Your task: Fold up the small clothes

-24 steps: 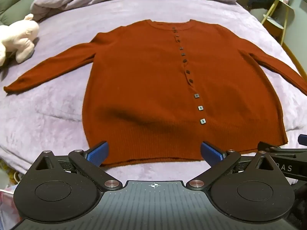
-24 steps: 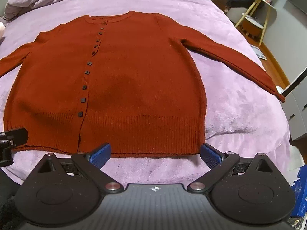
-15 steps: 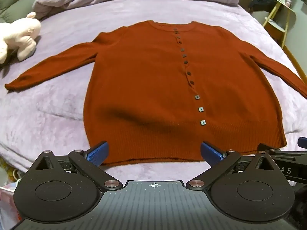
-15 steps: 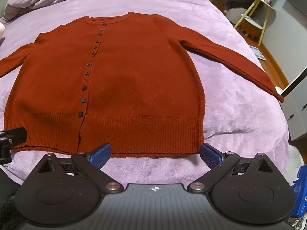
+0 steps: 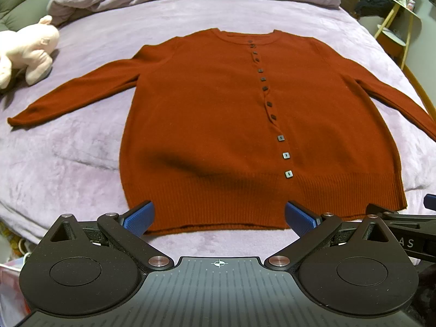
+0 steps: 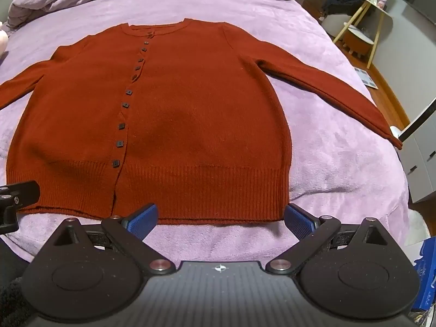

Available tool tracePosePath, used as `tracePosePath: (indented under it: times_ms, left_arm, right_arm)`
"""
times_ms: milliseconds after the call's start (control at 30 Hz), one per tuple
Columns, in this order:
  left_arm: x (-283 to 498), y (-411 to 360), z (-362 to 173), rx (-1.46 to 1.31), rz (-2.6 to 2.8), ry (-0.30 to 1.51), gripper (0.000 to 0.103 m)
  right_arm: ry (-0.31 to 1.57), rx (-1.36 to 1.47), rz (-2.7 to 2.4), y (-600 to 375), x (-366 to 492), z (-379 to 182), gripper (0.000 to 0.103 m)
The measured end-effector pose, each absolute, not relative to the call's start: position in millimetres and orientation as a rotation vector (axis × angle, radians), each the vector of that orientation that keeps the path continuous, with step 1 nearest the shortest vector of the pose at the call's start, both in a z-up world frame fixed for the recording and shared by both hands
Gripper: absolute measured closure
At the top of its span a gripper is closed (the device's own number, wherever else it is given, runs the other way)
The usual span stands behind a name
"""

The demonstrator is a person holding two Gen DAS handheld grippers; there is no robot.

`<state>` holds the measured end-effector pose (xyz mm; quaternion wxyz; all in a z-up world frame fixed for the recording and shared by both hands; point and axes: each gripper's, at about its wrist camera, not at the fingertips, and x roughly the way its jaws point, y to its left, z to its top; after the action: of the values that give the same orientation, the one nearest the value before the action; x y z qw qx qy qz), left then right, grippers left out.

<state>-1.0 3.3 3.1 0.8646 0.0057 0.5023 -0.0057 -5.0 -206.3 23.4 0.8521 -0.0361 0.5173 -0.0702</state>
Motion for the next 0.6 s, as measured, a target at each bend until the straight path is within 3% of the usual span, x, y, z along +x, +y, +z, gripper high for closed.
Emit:
tracePosePath:
  times_ms: [600]
  left_arm:
    - [-1.3, 3.5, 3.2, 0.009, -0.007, 1.059, 0.0]
  right_arm:
    - [1.085, -0.08, -0.145, -206.6, -5.4, 24.6, 0.004]
